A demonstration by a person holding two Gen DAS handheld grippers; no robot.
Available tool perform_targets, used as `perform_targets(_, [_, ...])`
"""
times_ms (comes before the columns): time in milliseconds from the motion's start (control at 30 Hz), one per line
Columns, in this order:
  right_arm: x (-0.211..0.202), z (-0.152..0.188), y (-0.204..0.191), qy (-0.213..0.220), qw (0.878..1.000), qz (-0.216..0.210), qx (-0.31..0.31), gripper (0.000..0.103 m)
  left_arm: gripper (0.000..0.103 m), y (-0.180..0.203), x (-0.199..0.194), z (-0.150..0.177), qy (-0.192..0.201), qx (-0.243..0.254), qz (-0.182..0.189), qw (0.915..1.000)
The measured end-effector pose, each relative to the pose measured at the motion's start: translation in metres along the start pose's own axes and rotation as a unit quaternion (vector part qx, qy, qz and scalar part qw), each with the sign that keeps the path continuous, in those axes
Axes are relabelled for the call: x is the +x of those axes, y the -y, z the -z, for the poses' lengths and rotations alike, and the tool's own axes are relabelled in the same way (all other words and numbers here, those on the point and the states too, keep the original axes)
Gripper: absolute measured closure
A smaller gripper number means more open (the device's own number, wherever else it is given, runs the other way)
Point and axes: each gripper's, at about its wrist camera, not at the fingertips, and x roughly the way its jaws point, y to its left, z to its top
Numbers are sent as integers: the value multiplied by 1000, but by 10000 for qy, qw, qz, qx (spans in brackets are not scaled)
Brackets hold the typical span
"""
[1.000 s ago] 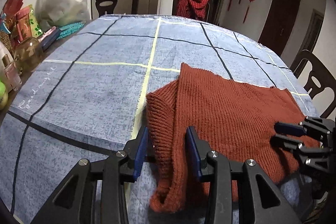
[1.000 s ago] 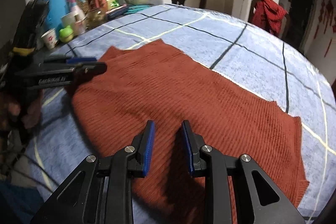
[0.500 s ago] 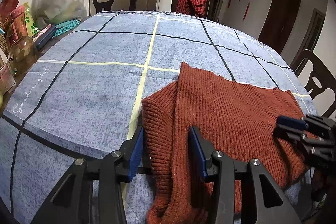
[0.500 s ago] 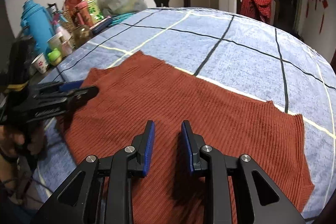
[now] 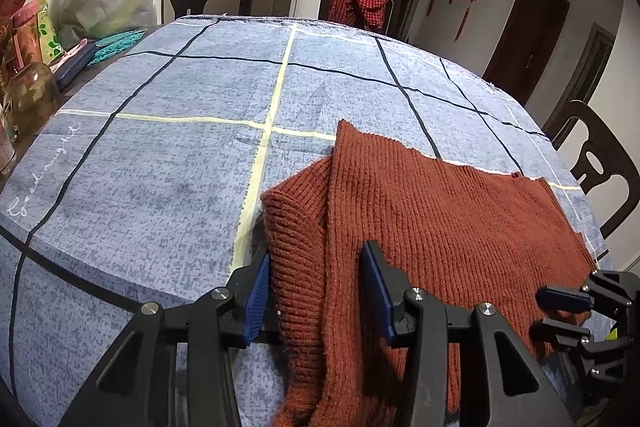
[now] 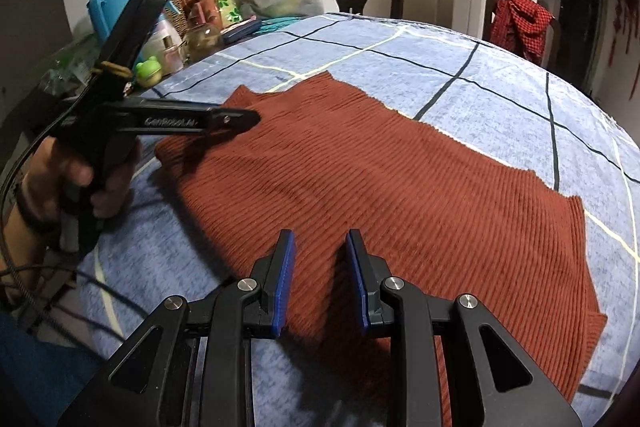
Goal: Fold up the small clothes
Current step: 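Lift the edge with the left tool and fold it over the sweater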
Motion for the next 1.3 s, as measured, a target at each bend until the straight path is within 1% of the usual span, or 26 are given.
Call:
perform_targets(100, [-3, 1, 1, 33, 10000, 2, 72, 77, 56, 1, -2, 3, 1, -5, 1, 10000])
perform_targets(267, [-7, 3, 4, 95, 9998, 18, 182, 76, 56, 3, -7, 14, -83, -125, 249, 9996])
perform_targets(300, [-8, 3, 6, 101, 9998, 26, 193, 77, 58, 3, -8, 16, -66, -114, 262, 9996])
perform_targets(367, [-10, 3, 8, 118, 9997, 58, 199, 76, 69, 3, -9, 17, -53, -134, 332, 9993])
perform_targets(400, [-10, 3, 9, 130, 9997, 73, 208, 77, 72, 2, -8, 16, -59, -155, 372, 9992])
perform_targets(433, [-11, 2, 11, 147, 9996, 91, 231, 77, 79, 2, -8, 15, -69, -167, 417, 9990])
perform_targets(467, [-13, 2, 13, 170, 9995, 109, 257, 77, 82, 1, -8, 14, -81, -189, 471, 9987])
perform_targets(567, [-19, 1, 20, 267, 9989, 146, 346, 76, 85, 3, -12, 8, -69, -202, 617, 9979])
perform_targets(700, [-29, 4, 32, 398, 9975, 219, 544, 76, 85, 10, -27, -3, 44, -271, 995, 9947])
perform_targets(900, [-49, 11, 56, 592, 9930, 449, 923, 76, 86, 47, -48, -27, 276, -16, 1440, 9892])
perform_targets(1000, [-62, 15, 68, 714, 9894, 603, 1113, 76, 87, 74, -50, -36, 330, 195, 1686, 9849])
perform_targets(1067, [-71, 19, 77, 783, 9867, 685, 1247, 76, 87, 96, -48, -40, 295, 343, 1886, 9810])
perform_targets(1167, [-85, 27, 91, 877, 9818, 781, 1494, 76, 87, 126, -32, -34, 79, 586, 2140, 9750])
perform_targets(1233, [-91, 34, 99, 918, 9779, 798, 1700, 76, 87, 144, -13, -24, -220, 699, 2280, 9709])
perform_targets(1300, [-96, 41, 108, 941, 9738, 725, 1940, 76, 87, 157, 7, -11, -554, 828, 2394, 9658])
